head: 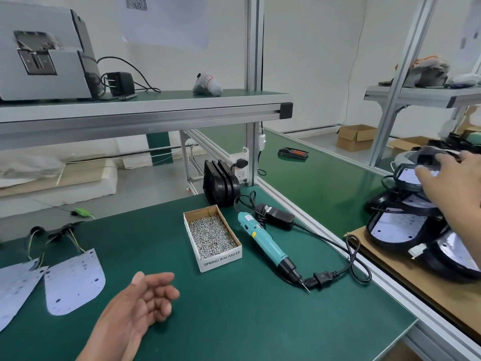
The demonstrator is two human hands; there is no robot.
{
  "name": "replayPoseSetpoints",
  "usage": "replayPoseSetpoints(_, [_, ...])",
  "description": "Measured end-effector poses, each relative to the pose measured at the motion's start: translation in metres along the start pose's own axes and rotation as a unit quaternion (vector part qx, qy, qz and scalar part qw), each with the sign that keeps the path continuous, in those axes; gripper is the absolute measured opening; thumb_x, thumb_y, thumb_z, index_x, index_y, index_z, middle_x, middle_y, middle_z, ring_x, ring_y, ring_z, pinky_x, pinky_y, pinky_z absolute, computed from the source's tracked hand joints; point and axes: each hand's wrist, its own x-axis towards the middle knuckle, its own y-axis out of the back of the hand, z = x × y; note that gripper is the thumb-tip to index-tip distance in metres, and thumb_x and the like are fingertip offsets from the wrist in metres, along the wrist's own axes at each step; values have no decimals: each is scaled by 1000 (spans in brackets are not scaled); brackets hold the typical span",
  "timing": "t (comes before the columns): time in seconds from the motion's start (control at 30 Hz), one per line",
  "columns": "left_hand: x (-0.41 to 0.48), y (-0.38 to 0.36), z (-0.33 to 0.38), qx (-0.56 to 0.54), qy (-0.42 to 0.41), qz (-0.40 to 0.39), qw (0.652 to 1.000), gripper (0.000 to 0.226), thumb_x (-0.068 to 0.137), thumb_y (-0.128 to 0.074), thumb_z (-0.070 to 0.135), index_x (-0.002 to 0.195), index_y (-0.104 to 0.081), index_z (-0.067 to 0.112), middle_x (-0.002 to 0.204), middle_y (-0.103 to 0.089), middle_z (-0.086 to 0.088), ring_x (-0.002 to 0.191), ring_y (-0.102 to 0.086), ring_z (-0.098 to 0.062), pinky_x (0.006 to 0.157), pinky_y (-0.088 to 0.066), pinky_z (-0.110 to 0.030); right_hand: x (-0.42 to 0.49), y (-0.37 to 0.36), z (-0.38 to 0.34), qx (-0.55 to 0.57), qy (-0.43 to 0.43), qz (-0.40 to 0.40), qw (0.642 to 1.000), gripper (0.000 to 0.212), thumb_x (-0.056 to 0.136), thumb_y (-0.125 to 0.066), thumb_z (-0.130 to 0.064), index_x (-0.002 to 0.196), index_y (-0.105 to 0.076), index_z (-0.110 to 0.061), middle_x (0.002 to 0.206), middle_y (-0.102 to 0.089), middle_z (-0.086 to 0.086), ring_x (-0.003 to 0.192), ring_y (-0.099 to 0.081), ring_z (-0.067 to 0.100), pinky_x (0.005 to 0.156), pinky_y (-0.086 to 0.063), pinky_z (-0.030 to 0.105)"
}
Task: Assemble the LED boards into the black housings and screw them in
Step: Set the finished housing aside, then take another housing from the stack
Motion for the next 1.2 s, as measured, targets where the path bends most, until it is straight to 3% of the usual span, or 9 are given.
replayPoseSetpoints(0.13, [-2,1,-1,7,-6,5,1000,67,95,-42,47,122,-64,-10,93,-69,-33,63,-62,-28,54,-55,-33,-10,-9,-16,-3,66,5,998,47,100,-55,-42,133,-67,-11,142,-53,22,139,-37,46,115,-33,66])
replayPoseSetpoints(0.3, [-6,1,0,27,-20,6,999,66,97,-43,49,124,-68,-6,98,-71,-31,71,-62,-29,68,-49,-43,-52,-39,-63,28,161,30,986,37,98,-53,-37,103,-80,-13,102,-73,18,111,-53,44,98,-43,53])
replayPoseSetpoints(0.43, [-11,-2,1,28,-30,-5,999,59,101,-55,55,119,-75,2,100,-72,-28,73,-61,-28,66,-52,-37,-97,-67,-117,107,230,-27,967,18,99,-63,-25,92,-77,-16,90,-73,6,97,-52,34,90,-45,47])
replayPoseSetpoints(0.6, [-14,-4,2,47,-41,-17,998,45,95,-52,51,110,-80,19,98,-75,-23,70,-58,-23,63,-49,-29,-147,-90,-192,154,284,-95,942,16,102,-59,-31,90,-70,-30,83,-66,-16,93,-50,20,70,-41,36])
replayPoseSetpoints(0.73, [-13,-4,2,97,-55,-22,993,33,86,-66,48,101,-80,22,89,-75,-16,63,-53,-19,60,-44,-25,-172,-106,-254,167,327,-112,923,21,101,-58,-32,82,-67,-28,74,-66,-12,76,-57,18,61,-45,32])
replayPoseSetpoints(0.83, [-11,-2,2,120,-56,-25,991,26,88,-63,42,96,-79,23,83,-74,-12,58,-50,-15,57,-41,-21,-180,-112,-298,171,354,-107,913,24,97,-60,-29,75,-64,-23,64,-61,-7,62,-56,18,55,-39,29])
replayPoseSetpoints(1.03, [-10,-1,3,118,-47,-26,992,22,91,-59,34,91,-79,25,80,-74,-10,54,-48,-13,56,-39,-21,-176,-129,-363,76,388,-112,912,16,97,-57,-30,88,-66,-21,72,-68,0,66,-64,27,63,-58,37])
replayPoseSetpoints(1.2, [-11,-3,7,120,-46,-31,991,22,91,-59,31,91,-78,20,78,-74,-8,53,-48,-12,57,-41,-21,-160,-156,-395,0,380,-138,915,20,98,-57,-36,99,-56,-16,69,-58,3,66,-60,29,56,-44,30])
